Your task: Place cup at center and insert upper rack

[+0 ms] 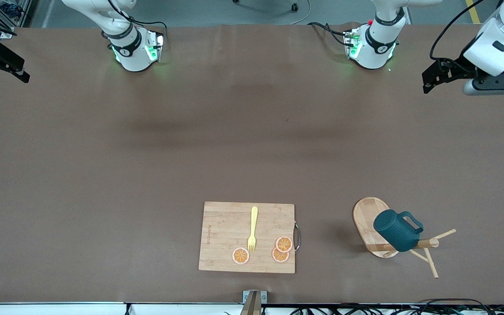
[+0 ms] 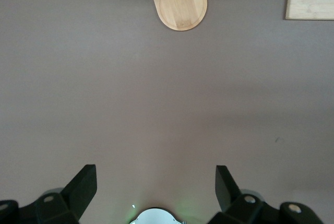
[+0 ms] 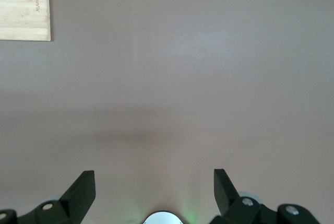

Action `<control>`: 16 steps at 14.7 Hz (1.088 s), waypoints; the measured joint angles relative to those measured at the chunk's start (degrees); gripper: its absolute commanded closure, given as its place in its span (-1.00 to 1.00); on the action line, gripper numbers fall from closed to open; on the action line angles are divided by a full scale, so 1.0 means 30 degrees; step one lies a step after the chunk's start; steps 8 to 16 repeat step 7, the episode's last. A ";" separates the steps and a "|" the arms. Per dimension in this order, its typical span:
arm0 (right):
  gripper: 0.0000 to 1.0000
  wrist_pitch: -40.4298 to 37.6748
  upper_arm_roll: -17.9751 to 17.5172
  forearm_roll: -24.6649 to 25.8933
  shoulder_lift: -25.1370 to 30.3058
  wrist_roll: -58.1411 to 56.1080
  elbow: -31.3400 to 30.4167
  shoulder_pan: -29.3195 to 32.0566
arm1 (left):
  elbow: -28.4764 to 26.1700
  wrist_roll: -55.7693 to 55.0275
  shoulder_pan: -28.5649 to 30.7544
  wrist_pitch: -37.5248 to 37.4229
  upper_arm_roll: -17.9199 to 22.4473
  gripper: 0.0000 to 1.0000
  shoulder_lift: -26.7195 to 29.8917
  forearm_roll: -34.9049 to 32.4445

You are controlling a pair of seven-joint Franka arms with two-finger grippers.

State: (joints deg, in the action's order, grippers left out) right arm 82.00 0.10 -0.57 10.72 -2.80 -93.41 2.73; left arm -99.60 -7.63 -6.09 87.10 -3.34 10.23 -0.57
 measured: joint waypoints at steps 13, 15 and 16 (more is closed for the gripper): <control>-1.00 0.0000 0.0008 0.0000 0.0000 0.0000 -0.0001 0.0000 | 0.0255 0.1135 -0.0023 0.0258 0.0294 -1.00 0.0103 0.0402; -1.00 0.0000 0.0008 0.0000 0.0000 0.0000 -0.0001 0.0000 | 0.0255 0.1135 -0.0023 0.0258 0.0294 -1.00 0.0103 0.0402; -1.00 0.0000 0.0008 0.0000 0.0000 0.0000 -0.0001 0.0000 | 0.0255 0.1135 -0.0023 0.0258 0.0294 -1.00 0.0103 0.0402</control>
